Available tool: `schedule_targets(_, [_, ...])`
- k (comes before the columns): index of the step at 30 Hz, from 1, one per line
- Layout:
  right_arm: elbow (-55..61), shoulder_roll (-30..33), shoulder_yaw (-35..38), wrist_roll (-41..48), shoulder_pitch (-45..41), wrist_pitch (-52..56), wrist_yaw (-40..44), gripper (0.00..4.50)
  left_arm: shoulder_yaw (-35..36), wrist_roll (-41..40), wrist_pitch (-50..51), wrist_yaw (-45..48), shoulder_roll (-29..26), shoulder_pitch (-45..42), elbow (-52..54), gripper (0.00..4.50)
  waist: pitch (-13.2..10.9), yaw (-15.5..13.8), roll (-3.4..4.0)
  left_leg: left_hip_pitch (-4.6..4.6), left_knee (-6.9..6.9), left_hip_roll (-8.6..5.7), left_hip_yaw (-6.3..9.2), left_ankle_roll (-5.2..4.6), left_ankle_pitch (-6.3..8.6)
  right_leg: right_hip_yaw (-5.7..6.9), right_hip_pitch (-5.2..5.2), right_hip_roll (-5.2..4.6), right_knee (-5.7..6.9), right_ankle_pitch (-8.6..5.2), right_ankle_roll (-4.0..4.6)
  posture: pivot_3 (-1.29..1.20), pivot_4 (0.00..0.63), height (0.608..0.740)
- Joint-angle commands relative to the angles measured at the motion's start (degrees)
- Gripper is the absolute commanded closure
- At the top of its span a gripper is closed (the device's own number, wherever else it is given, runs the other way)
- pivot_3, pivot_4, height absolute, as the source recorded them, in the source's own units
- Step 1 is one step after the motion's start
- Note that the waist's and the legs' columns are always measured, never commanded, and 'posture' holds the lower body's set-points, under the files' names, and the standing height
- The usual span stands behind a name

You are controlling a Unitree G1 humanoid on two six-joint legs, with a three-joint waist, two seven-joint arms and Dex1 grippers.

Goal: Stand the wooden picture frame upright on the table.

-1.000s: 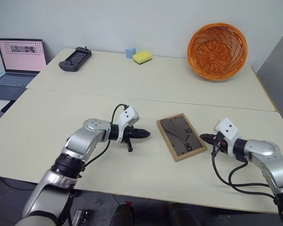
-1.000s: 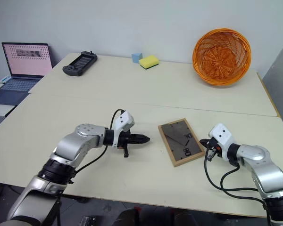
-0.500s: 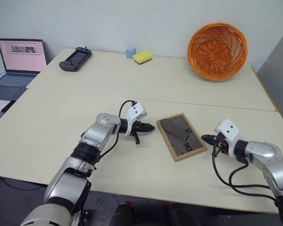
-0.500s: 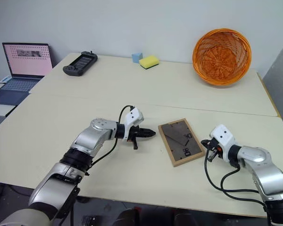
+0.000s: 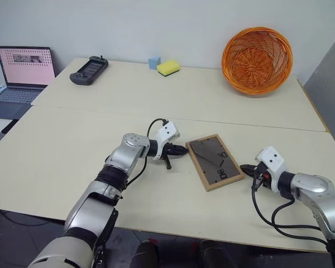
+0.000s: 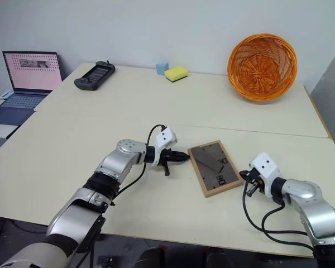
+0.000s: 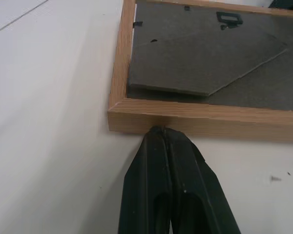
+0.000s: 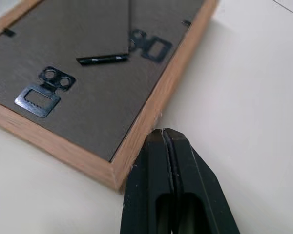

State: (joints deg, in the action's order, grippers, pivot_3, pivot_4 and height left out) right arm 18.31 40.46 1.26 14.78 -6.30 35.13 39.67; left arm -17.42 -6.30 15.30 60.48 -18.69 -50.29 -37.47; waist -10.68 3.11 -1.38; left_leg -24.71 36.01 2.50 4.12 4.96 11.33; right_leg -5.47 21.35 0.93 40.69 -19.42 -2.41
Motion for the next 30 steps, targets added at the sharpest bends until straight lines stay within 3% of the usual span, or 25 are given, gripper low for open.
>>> schedule_targets(1, [3.64,-0.86,0.52,1.21,-1.04,1.18,-0.71,4.48,1.38,0.67,-2.38,0.01,1.25,-2.44,-0.75,4.48,0.00,0.05,0.00,0.00,0.00,0.00,0.00,0.00,0.00,-0.01,0.00,0.00,0.00,0.00,0.00,0.00,0.150,0.740])
schedule_targets(12, [7.79,-3.64,0.68,2.63,0.01,5.04,-2.89,4.48,2.45,1.71,-4.33,0.91,1.98,-3.76,-3.59,4.48,0.00,0.05,0.00,0.00,0.00,-0.01,0.00,0.00,0.00,0.00,0.02,0.00,0.04,0.00,0.00,0.00,0.150,0.740])
schedule_targets(20, [6.14,-2.11,0.76,1.71,-0.03,3.95,-2.63,4.48,3.26,1.87,-3.91,1.75,0.89,-3.39,-2.62,4.48,0.00,0.10,0.00,0.00,0.00,-0.01,0.01,0.00,0.00,0.00,0.02,0.00,0.05,0.00,0.00,0.00,0.150,0.740])
schedule_targets(26, [4.08,0.71,1.97,1.89,-0.93,2.65,-0.60,4.48,4.40,-0.03,1.56,5.64,-3.42,-1.63,4.59,4.48,0.00,0.23,0.00,0.00,-0.01,0.00,0.00,0.00,0.00,0.00,0.04,0.00,0.07,0.00,0.00,0.00,0.150,0.740])
schedule_targets(30, [2.52,1.57,2.30,2.31,-2.52,2.35,0.09,4.48,6.63,-4.54,13.45,8.34,-7.06,-1.00,14.85,4.48,0.00,0.33,0.00,0.01,-0.01,0.02,0.00,0.00,0.00,0.00,0.06,0.01,0.11,0.00,0.00,0.00,0.150,0.740])
